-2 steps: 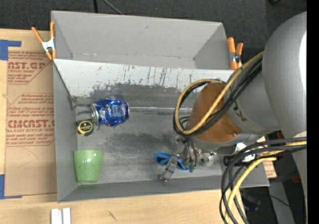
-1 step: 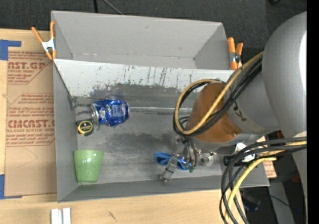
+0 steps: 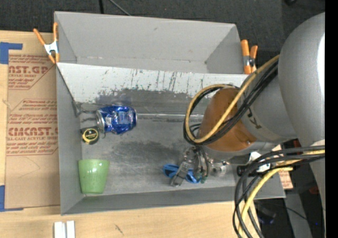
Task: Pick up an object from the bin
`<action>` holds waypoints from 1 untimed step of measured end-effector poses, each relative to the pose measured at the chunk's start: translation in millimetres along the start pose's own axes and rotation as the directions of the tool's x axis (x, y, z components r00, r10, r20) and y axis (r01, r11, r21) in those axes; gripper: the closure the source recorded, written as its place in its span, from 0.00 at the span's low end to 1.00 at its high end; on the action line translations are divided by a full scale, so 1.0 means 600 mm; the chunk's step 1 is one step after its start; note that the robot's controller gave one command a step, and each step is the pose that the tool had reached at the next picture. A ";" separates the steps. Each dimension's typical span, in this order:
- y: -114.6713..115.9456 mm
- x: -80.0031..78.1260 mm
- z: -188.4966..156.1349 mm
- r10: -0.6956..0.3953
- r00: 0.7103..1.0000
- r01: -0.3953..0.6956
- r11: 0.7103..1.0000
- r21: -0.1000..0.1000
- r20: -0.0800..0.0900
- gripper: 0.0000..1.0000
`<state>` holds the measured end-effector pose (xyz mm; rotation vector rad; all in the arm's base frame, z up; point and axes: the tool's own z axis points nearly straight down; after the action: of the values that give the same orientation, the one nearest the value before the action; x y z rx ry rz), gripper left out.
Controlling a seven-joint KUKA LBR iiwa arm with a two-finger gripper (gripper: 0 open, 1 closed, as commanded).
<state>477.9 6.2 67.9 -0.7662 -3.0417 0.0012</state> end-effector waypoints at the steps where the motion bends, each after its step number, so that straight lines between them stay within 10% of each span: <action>1: 0.001 -0.001 -0.090 -0.001 1.000 0.001 1.000 -0.004 0.007 1.00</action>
Offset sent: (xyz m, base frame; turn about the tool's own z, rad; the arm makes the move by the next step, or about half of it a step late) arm 0.0001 0.0000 0.0517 0.0000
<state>478.9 6.5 121.9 -0.7669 -3.0500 -0.0019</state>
